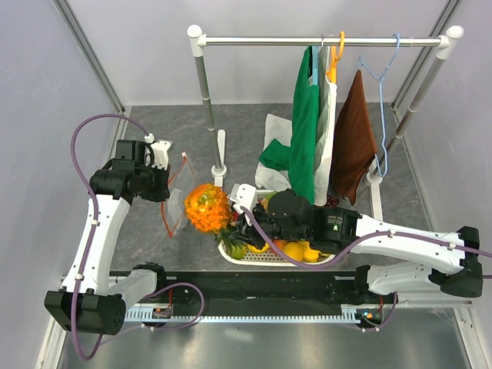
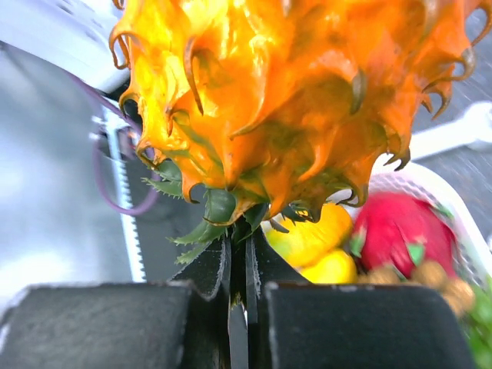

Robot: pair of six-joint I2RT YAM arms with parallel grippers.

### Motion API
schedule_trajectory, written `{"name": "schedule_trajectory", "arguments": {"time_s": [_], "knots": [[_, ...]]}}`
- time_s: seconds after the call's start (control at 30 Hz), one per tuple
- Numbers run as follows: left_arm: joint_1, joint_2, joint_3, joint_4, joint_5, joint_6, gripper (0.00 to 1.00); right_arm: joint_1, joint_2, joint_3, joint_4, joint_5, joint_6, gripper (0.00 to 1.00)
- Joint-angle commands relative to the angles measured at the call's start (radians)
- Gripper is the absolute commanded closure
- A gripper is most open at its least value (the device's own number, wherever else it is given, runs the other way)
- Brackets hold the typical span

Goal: Place the food in the zip-top bag and seal the zipper
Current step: Place the fake fruit in the zipper food storage bag.

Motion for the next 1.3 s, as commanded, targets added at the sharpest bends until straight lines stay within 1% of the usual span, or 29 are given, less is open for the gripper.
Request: {"name": "schedule_trajectory", "arguments": {"time_s": [0.0, 0.1, 0.17, 0.23, 0.27, 0.33, 0.37, 0.43, 0.5, 0.53, 0.67, 0.77, 0.9, 0.97, 1.07, 1.1, 1.27], "knots": [[-0.021, -0.020, -0.002, 0.040, -0.010, 0.019, 0.98, -0.002, 0.045, 0.086, 0.022, -0.091, 0.038, 1.00], [-0.032, -0.023, -0.001, 0.044, -0.013, 0.013, 0.98, -0.005, 0.082, 0.120, 0.032, -0.118, 0.062, 1.00], [-0.034, -0.025, -0.001, 0.047, 0.001, 0.007, 0.98, -0.017, 0.115, 0.141, 0.043, -0.175, 0.090, 1.00], [-0.035, -0.029, -0.004, 0.056, 0.005, 0.001, 0.98, -0.049, 0.167, 0.166, 0.054, -0.229, 0.153, 1.00], [-0.035, -0.031, -0.005, 0.059, 0.011, -0.002, 0.98, -0.065, 0.187, 0.174, 0.060, -0.296, 0.176, 1.00], [-0.035, -0.034, -0.008, 0.063, 0.016, -0.004, 0.98, -0.114, 0.244, 0.201, 0.077, -0.356, 0.259, 1.00], [-0.035, -0.039, -0.010, 0.065, 0.021, -0.007, 0.98, -0.131, 0.264, 0.209, 0.085, -0.409, 0.291, 1.00], [-0.035, -0.054, -0.014, 0.077, 0.022, -0.010, 0.98, -0.180, 0.310, 0.230, 0.095, -0.462, 0.387, 1.00], [-0.035, -0.066, -0.022, 0.086, 0.025, -0.010, 0.98, -0.211, 0.342, 0.237, 0.109, -0.516, 0.438, 1.00], [-0.035, -0.071, -0.025, 0.097, 0.028, -0.010, 0.98, -0.217, 0.352, 0.237, 0.115, -0.529, 0.484, 1.00], [-0.035, -0.091, -0.056, 0.120, 0.035, -0.006, 0.98, -0.234, 0.396, 0.226, 0.177, -0.617, 0.584, 1.00], [-0.035, -0.103, -0.068, 0.132, 0.035, -0.001, 0.98, -0.240, 0.417, 0.230, 0.213, -0.638, 0.645, 1.00], [-0.037, -0.112, -0.080, 0.140, 0.024, 0.002, 0.98, -0.243, 0.450, 0.272, 0.253, -0.664, 0.681, 1.00], [-0.037, -0.115, -0.082, 0.140, 0.042, -0.002, 0.98, -0.243, 0.477, 0.280, 0.256, -0.674, 0.708, 1.00], [-0.037, -0.126, -0.080, 0.136, 0.067, 0.002, 0.98, -0.248, 0.496, 0.275, 0.252, -0.669, 0.695, 1.00], [-0.037, -0.129, -0.079, 0.134, 0.068, 0.002, 0.98, -0.257, 0.506, 0.273, 0.221, -0.658, 0.670, 1.00], [-0.037, -0.143, -0.045, 0.100, 0.114, 0.016, 0.98, -0.313, 0.511, 0.208, 0.177, -0.612, 0.696, 1.00]]}}
